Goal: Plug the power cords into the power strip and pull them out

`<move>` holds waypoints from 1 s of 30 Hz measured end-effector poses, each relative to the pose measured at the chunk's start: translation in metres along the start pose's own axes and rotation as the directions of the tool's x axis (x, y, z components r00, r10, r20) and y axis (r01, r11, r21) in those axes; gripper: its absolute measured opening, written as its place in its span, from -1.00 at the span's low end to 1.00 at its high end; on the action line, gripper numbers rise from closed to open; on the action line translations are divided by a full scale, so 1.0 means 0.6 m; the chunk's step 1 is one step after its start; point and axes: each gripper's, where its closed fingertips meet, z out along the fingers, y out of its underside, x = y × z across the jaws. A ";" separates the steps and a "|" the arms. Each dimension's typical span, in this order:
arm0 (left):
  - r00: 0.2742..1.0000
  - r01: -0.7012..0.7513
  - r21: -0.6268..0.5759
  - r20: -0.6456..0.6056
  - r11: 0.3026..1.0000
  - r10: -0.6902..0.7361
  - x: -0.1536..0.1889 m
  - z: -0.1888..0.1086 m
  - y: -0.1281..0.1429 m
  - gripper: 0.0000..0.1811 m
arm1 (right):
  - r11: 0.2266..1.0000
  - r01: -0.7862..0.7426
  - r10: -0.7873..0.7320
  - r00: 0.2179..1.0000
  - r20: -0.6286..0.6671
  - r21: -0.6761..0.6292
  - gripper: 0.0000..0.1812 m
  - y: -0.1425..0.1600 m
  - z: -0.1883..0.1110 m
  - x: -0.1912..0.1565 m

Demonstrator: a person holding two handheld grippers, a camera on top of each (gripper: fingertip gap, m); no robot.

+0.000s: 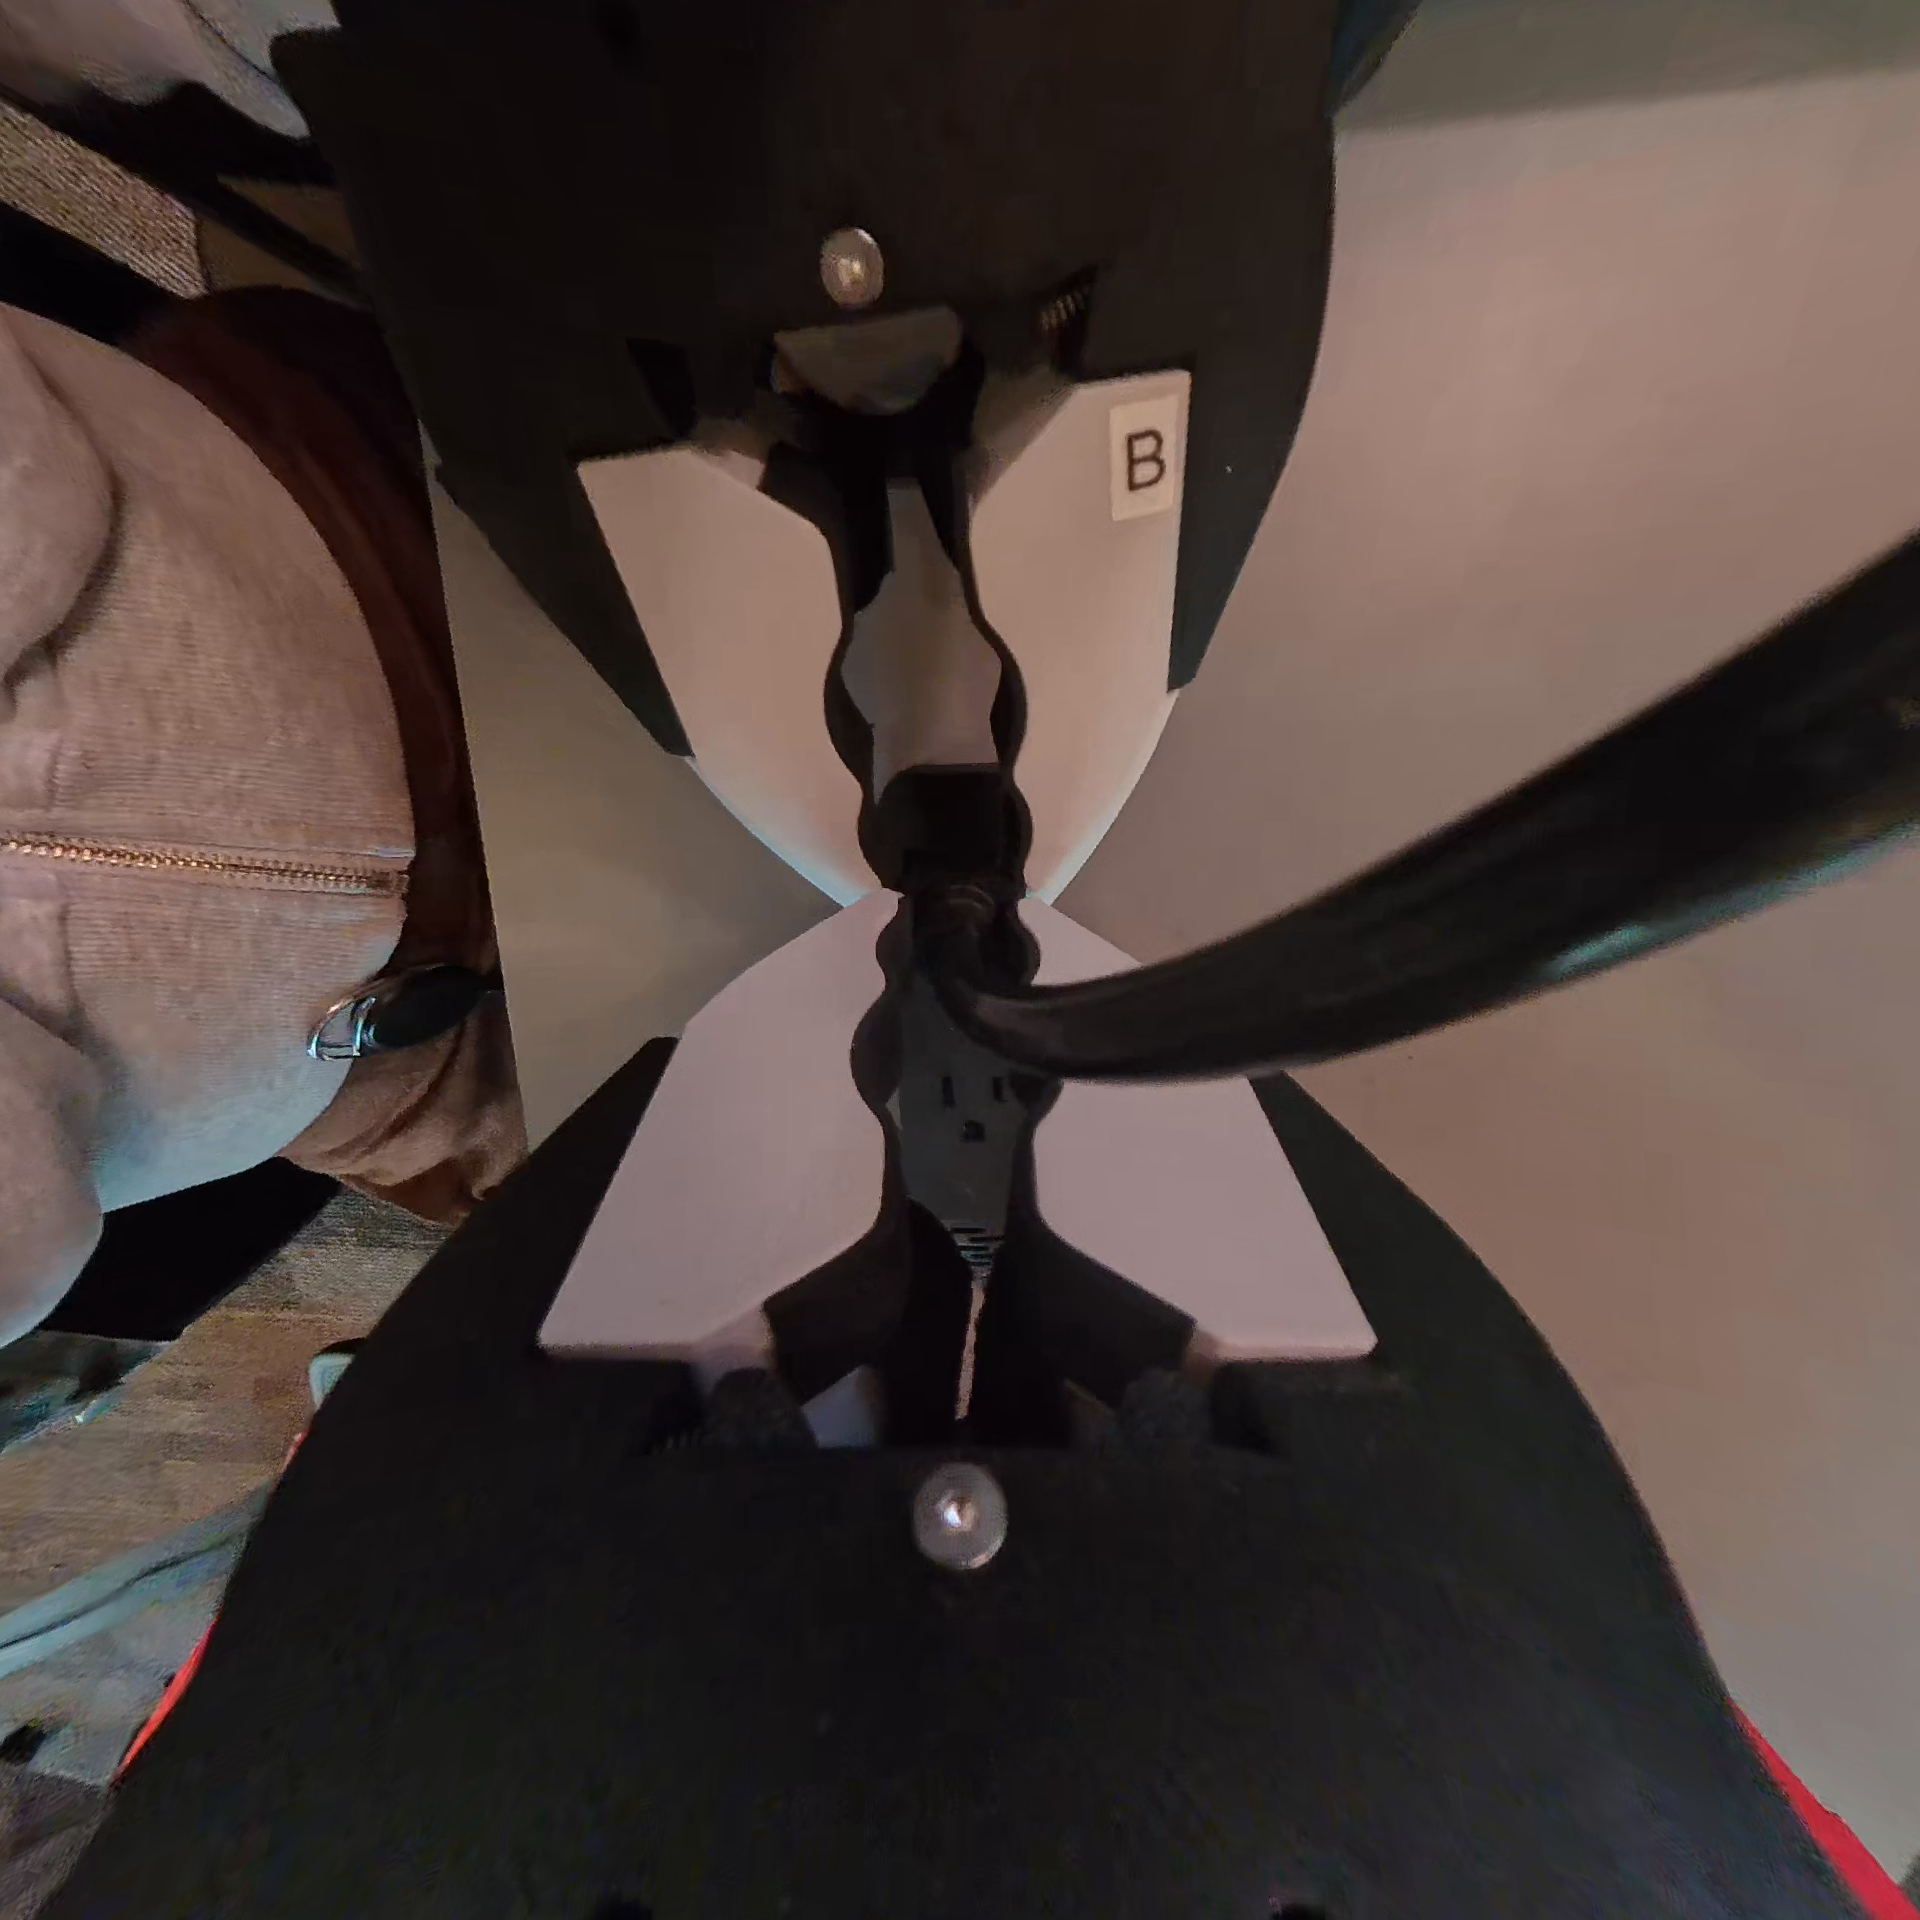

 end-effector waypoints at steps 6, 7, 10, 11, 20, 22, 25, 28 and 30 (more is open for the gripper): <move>1.000 -0.017 -0.081 0.020 0.997 0.019 -0.002 0.001 0.021 -0.66 | 0.999 -0.009 0.009 1.000 0.003 0.039 -0.82 0.002 -0.001 0.000; 1.000 -0.018 -0.127 0.023 0.992 0.021 -0.002 0.004 0.034 -0.57 | 0.999 -0.005 0.005 1.000 0.000 0.032 -0.82 0.003 -0.001 0.000; 0.998 -0.042 -0.194 0.032 0.980 0.049 -0.001 0.011 0.047 -0.41 | 1.000 0.007 -0.007 1.000 0.005 0.012 -0.81 0.002 -0.001 0.000; 0.998 -0.041 -0.225 0.038 0.973 0.050 -0.003 0.014 0.054 -0.50 | 1.000 0.010 -0.010 1.000 0.007 0.007 -0.81 0.003 -0.001 0.000; 0.999 -0.023 -0.243 0.042 0.970 0.034 -0.006 0.018 0.061 -0.55 | 1.000 0.014 -0.014 1.000 -0.003 0.011 -0.81 0.003 -0.001 0.000; 0.999 -0.029 -0.243 0.035 0.970 0.039 -0.004 0.021 0.060 -0.54 | 0.999 0.002 -0.002 1.000 0.004 0.036 -0.81 0.009 -0.002 -0.002; 0.999 -0.028 -0.247 0.029 0.969 0.037 -0.003 0.022 0.060 -0.54 | 0.999 -0.007 0.006 1.000 0.007 0.040 -0.82 0.008 -0.002 -0.002; 0.999 -0.019 -0.246 0.030 0.969 0.027 -0.004 0.020 0.061 -0.55 | 0.999 -0.006 0.008 1.000 -0.022 0.054 -0.82 -0.001 0.000 -0.001; 0.999 -0.020 -0.247 0.031 0.969 0.029 -0.004 0.020 0.061 -0.55 | 0.996 -0.022 0.024 0.999 -0.026 0.086 -0.81 0.003 -0.001 -0.002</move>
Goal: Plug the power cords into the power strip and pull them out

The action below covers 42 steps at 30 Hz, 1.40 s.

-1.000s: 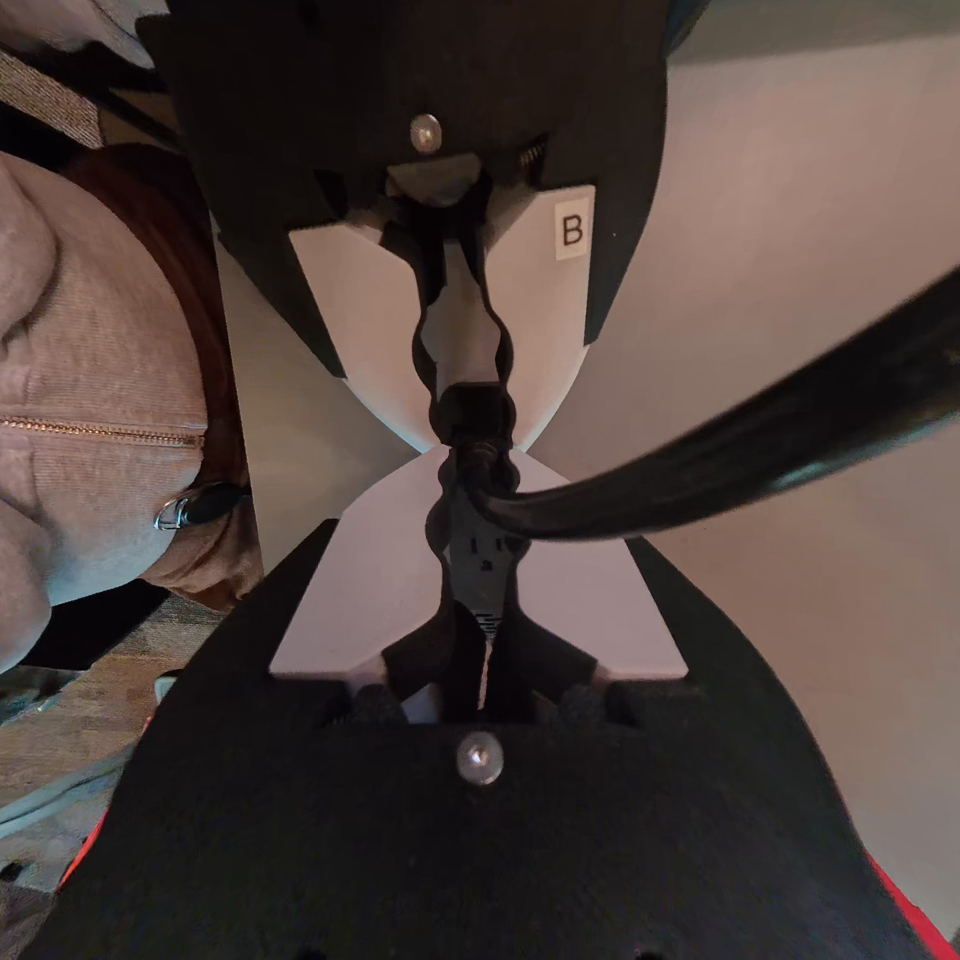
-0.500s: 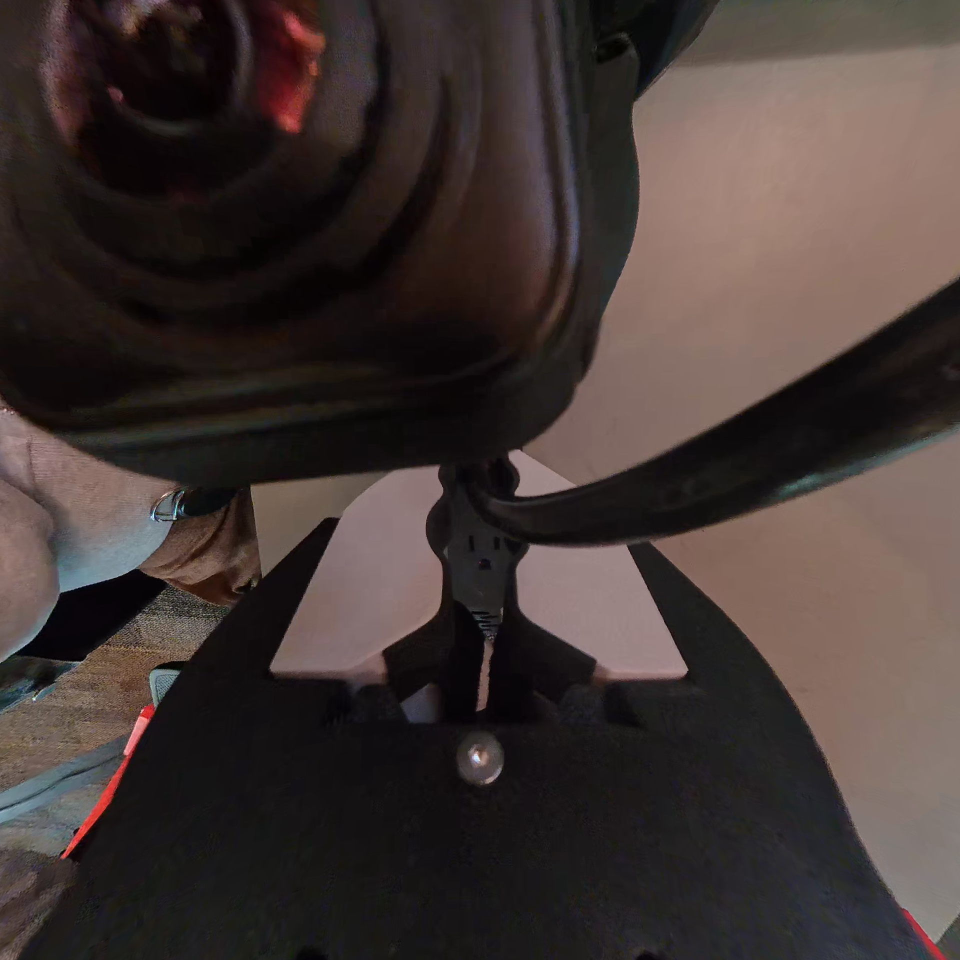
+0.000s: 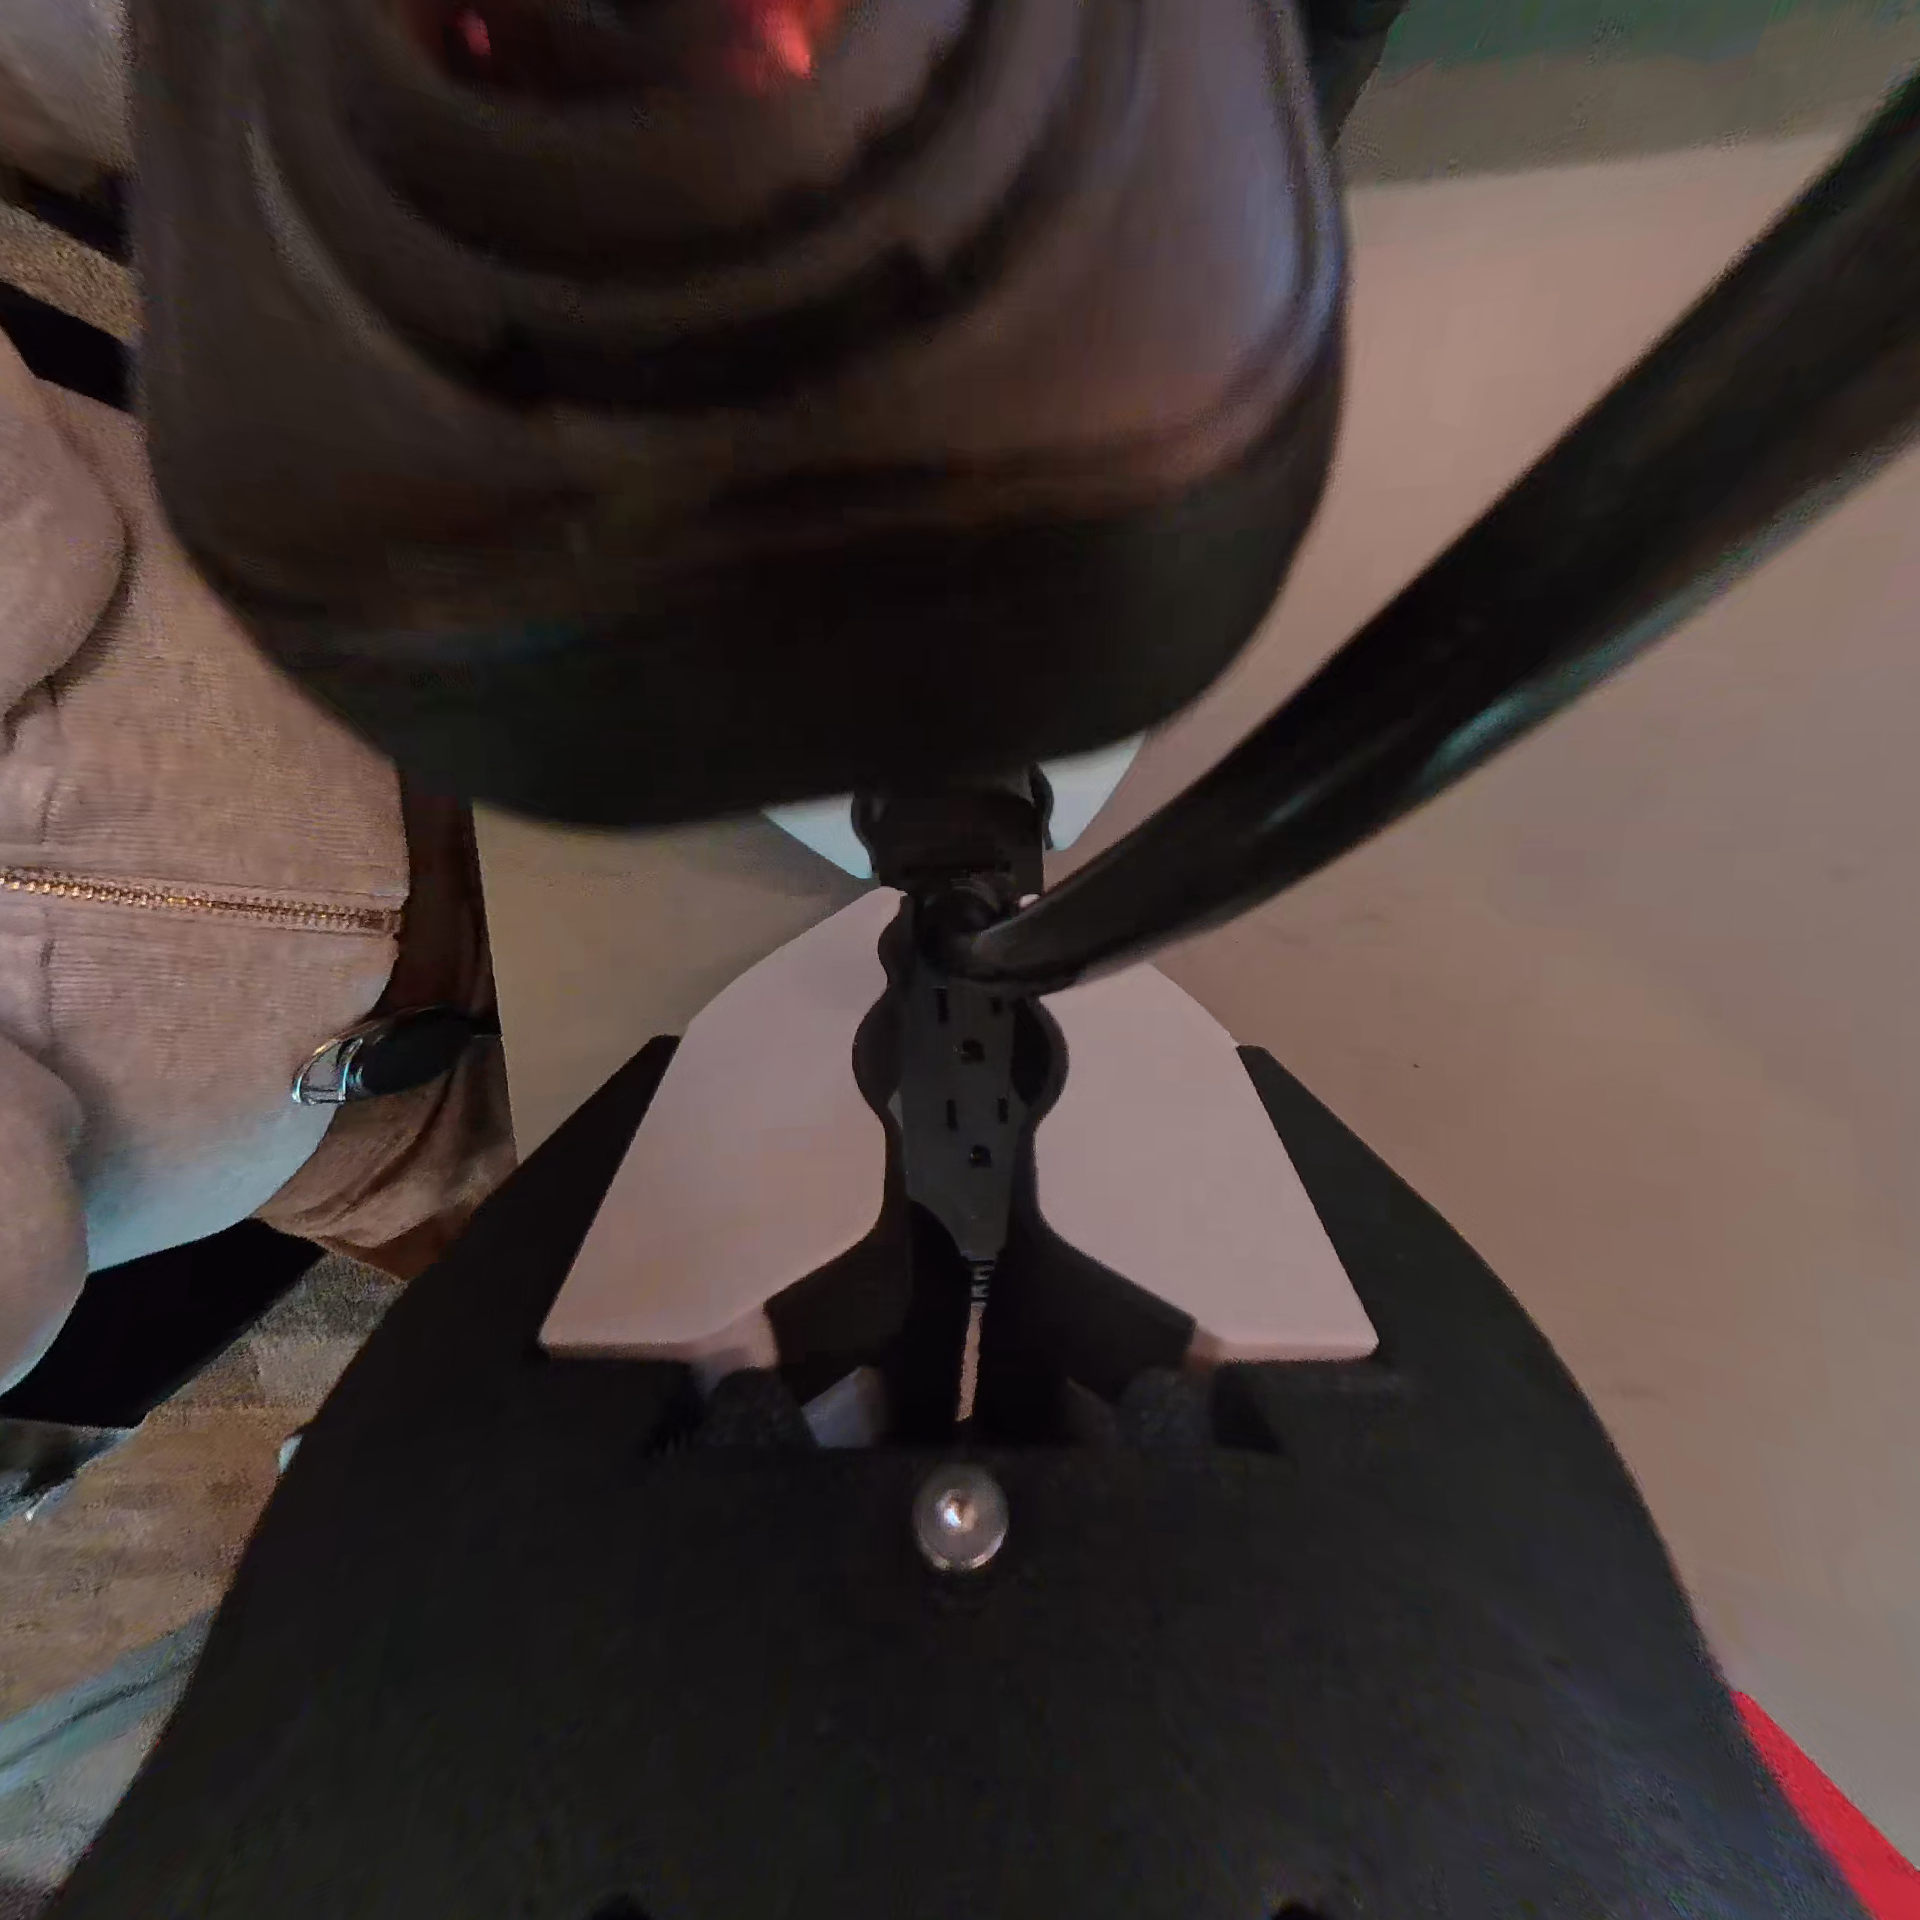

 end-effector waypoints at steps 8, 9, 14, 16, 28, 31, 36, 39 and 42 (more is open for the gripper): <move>1.000 0.003 0.001 -0.007 1.000 -0.003 0.001 0.000 0.000 -0.54 | 1.000 -0.012 0.012 1.000 -0.013 0.000 -0.81 -0.002 0.001 -0.001; 1.000 0.002 0.001 -0.006 1.000 -0.002 0.001 0.000 0.000 -0.54 | 1.000 -0.023 0.023 1.000 -0.004 0.015 -0.81 0.002 0.000 0.000; 1.000 0.005 0.001 -0.011 1.000 -0.005 0.001 0.000 0.000 -0.55 | 1.000 -0.013 0.013 1.000 -0.014 -0.012 -0.82 -0.003 0.002 -0.001; 1.000 0.003 0.003 -0.010 1.000 -0.003 0.001 0.001 0.000 -0.55 | 0.999 -0.034 0.034 0.999 0.003 0.002 -0.81 0.003 -0.001 0.000; 1.000 0.008 0.002 -0.018 1.000 -0.008 0.002 0.001 0.000 -0.54 | 0.998 -0.034 0.036 0.999 0.033 -0.057 -0.82 -0.002 0.003 0.001; 1.000 0.008 -0.001 -0.019 1.000 -0.008 0.002 0.001 0.000 -0.54 | 0.996 -0.063 0.066 0.996 0.062 -0.058 -0.81 0.004 0.002 0.003; 1.000 0.008 0.000 -0.018 1.000 -0.008 0.002 0.001 0.000 -0.54 | 0.998 -0.042 0.044 0.998 0.045 -0.044 -0.81 0.001 0.006 0.002; 1.000 0.008 0.002 -0.018 1.000 -0.008 0.002 0.001 0.000 -0.54 | 0.997 -0.049 0.053 0.997 0.057 -0.058 -0.82 -0.001 0.007 0.003; 1.000 0.010 0.002 -0.020 1.000 -0.010 0.002 0.000 0.001 -0.54 | 0.999 -0.044 0.045 0.998 0.046 -0.027 -0.81 0.003 0.006 0.002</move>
